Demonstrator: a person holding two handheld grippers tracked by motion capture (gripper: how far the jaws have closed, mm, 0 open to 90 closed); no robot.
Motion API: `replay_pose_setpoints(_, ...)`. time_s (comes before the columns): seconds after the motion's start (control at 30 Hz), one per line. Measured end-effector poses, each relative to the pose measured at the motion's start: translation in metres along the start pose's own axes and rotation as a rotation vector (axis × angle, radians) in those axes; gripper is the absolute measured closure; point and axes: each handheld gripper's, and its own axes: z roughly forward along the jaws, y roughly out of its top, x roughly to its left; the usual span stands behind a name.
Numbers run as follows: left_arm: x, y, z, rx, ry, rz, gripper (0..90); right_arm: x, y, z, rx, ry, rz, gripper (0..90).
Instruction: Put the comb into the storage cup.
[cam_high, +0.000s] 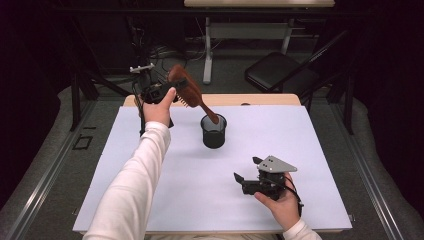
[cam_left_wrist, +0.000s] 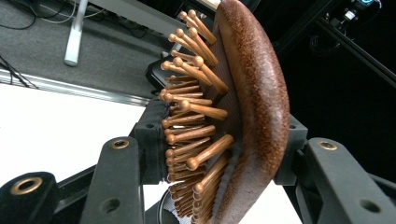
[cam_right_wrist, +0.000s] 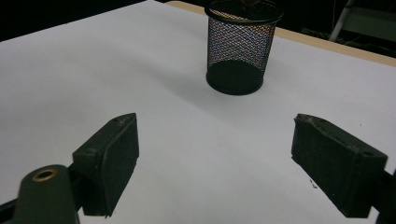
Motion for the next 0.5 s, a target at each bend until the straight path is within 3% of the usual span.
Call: replay_pose_setpoints(0.5, 0.0017, -0.003, 0.0061, 0.005, 0.016, -0.001, 50.3, 0.0013, -0.0005, -0.001, -0.01, 0.019, -0.01, 13.4)
